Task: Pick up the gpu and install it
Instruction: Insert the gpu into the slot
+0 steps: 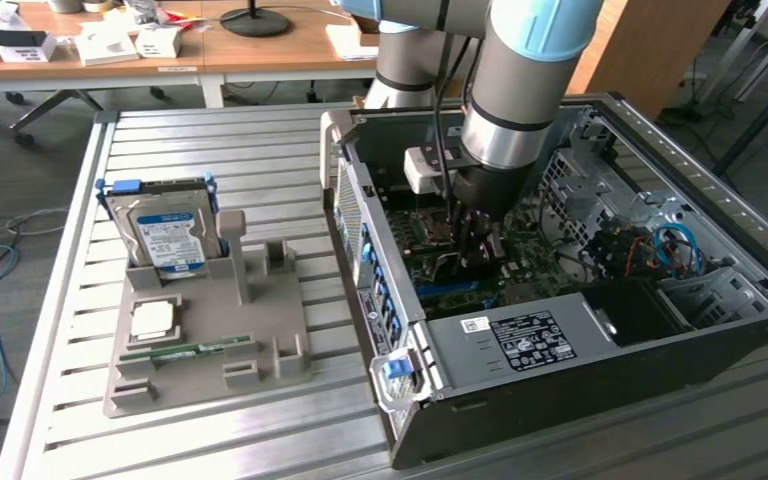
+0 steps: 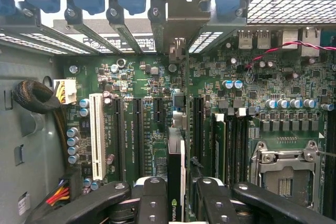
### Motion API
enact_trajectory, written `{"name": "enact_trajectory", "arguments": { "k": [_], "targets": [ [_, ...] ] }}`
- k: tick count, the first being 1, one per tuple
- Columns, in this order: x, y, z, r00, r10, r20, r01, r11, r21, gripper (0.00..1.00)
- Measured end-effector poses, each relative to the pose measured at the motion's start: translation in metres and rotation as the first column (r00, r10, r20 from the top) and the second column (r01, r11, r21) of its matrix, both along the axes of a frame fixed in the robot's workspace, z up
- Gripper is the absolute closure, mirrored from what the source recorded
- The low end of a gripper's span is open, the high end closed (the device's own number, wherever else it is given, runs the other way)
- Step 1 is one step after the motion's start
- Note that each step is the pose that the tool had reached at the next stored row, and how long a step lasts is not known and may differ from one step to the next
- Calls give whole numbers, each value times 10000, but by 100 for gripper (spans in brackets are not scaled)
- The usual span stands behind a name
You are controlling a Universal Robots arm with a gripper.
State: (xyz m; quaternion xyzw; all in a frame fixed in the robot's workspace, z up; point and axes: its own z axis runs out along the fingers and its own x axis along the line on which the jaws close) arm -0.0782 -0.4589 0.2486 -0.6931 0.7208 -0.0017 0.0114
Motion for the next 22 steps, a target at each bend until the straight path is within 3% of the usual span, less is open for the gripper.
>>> {"name": "enact_trajectory", "arguments": {
  "k": [22],
  "targets": [
    [0, 0, 4, 10000, 11, -1, -11, 10000, 9, 74]
  ]
}}
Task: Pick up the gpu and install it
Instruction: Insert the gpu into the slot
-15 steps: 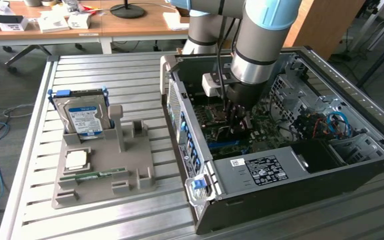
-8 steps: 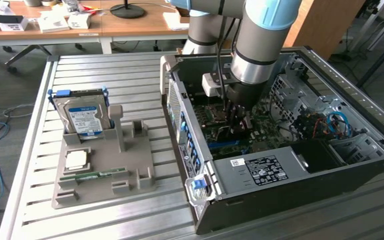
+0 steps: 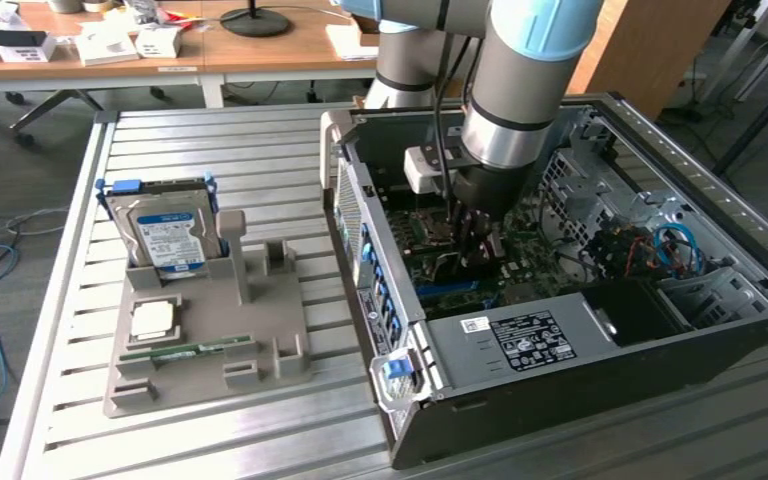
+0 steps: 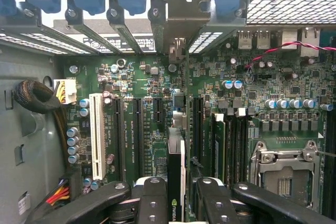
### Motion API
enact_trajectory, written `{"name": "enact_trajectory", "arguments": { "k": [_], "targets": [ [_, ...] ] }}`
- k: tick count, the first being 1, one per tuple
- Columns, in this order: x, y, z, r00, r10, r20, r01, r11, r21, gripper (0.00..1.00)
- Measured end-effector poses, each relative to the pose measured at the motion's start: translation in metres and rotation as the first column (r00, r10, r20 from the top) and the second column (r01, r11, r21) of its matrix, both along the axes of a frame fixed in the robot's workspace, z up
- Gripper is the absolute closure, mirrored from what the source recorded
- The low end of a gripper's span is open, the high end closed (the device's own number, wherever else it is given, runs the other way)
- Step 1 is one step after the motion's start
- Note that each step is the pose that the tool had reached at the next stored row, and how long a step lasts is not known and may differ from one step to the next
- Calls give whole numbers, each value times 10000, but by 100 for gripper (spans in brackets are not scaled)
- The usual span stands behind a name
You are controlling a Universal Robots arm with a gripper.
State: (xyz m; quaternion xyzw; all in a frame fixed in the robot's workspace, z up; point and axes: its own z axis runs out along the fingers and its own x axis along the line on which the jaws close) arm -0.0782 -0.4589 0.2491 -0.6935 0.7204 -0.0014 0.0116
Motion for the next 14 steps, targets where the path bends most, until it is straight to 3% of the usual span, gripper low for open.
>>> {"name": "enact_trajectory", "arguments": {
  "k": [14],
  "targets": [
    [0, 0, -20, 10000, 0, 1, 0, 10000, 0, 74]
  ]
}}
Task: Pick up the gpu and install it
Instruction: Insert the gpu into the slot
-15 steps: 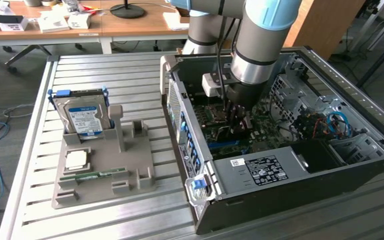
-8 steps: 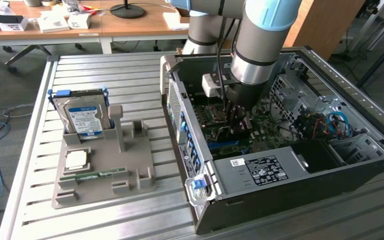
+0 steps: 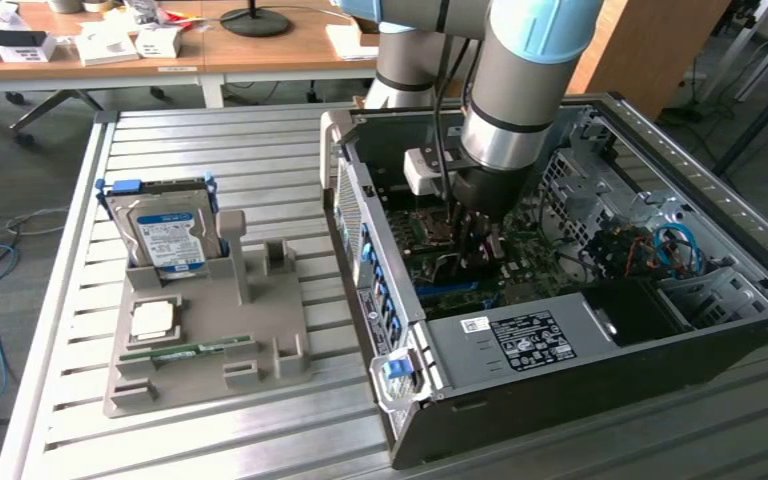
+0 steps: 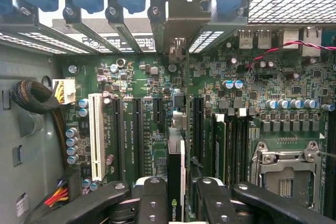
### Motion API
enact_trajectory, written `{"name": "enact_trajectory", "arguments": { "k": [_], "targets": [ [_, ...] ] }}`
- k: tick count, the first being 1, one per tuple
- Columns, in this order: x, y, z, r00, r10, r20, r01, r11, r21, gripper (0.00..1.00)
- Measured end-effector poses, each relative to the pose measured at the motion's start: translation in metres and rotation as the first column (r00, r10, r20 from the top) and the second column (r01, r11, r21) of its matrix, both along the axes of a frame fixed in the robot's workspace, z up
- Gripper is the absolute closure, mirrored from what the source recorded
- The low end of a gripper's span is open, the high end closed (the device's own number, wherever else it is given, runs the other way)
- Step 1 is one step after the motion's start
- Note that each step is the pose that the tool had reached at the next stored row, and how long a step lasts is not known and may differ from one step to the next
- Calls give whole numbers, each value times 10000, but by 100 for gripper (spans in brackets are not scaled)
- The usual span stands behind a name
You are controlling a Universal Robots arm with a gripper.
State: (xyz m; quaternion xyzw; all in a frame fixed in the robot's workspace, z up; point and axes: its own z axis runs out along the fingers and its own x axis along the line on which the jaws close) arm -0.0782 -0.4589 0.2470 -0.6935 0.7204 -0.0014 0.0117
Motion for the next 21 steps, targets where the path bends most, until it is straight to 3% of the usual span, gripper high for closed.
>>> {"name": "enact_trajectory", "arguments": {
  "k": [11, 13, 14, 21],
  "targets": [
    [-1, 0, 0, 10000, -1, -4, 1, 10000, 4, 74],
    [-1, 0, 0, 10000, -2, 0, 2, 10000, 1, 73],
    [-1, 0, 0, 10000, -1, 0, 1, 10000, 1, 67],
    [0, 0, 0, 10000, 0, 0, 0, 10000, 1, 67]
  ]
}}
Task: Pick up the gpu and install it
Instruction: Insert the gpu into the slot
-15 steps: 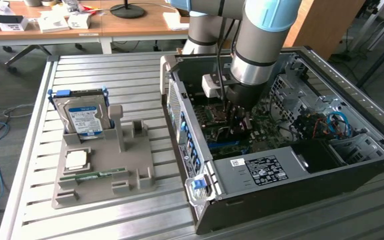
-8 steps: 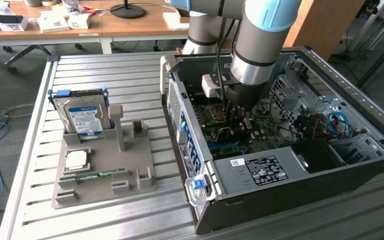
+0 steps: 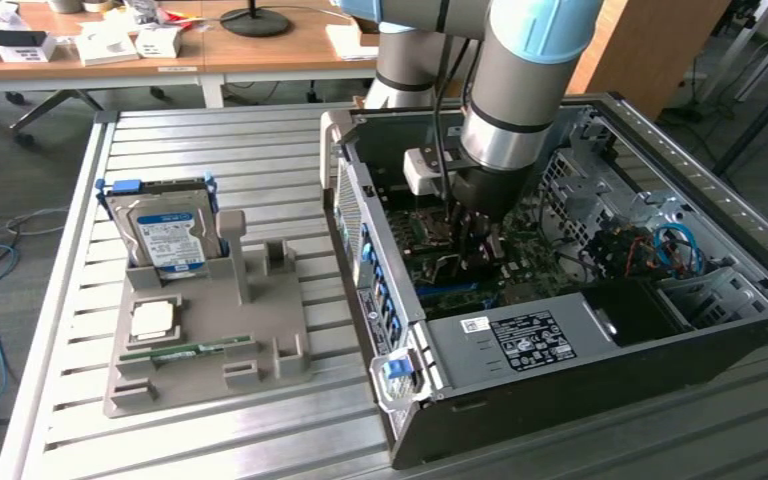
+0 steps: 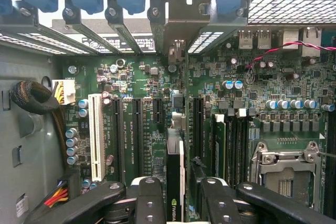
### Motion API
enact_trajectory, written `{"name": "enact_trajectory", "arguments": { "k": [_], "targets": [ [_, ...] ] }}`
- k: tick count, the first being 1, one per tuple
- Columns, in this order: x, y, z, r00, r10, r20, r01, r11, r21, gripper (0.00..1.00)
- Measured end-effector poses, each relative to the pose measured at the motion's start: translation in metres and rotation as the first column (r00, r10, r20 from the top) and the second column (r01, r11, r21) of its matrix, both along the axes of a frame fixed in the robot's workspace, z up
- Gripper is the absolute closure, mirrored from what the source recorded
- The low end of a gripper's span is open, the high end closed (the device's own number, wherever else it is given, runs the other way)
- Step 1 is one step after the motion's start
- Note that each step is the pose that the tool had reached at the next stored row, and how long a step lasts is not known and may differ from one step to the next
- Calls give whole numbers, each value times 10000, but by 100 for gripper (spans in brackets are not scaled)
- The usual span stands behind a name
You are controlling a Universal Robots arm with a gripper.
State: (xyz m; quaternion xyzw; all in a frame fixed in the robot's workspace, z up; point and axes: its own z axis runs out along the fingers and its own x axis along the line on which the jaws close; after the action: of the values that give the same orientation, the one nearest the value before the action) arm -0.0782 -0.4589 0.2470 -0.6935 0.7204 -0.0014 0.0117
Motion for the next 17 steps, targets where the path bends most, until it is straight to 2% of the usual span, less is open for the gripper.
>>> {"name": "enact_trajectory", "arguments": {
  "k": [3, 5, 17],
  "targets": [
    [0, 0, 8, 10000, 0, 0, 0, 10000, 0, 67],
    [0, 0, 48, 10000, 0, -1, 0, 10000, -1, 67],
    [0, 0, 459, 10000, 0, -1, 0, 10000, 0, 67]
  ]
}}
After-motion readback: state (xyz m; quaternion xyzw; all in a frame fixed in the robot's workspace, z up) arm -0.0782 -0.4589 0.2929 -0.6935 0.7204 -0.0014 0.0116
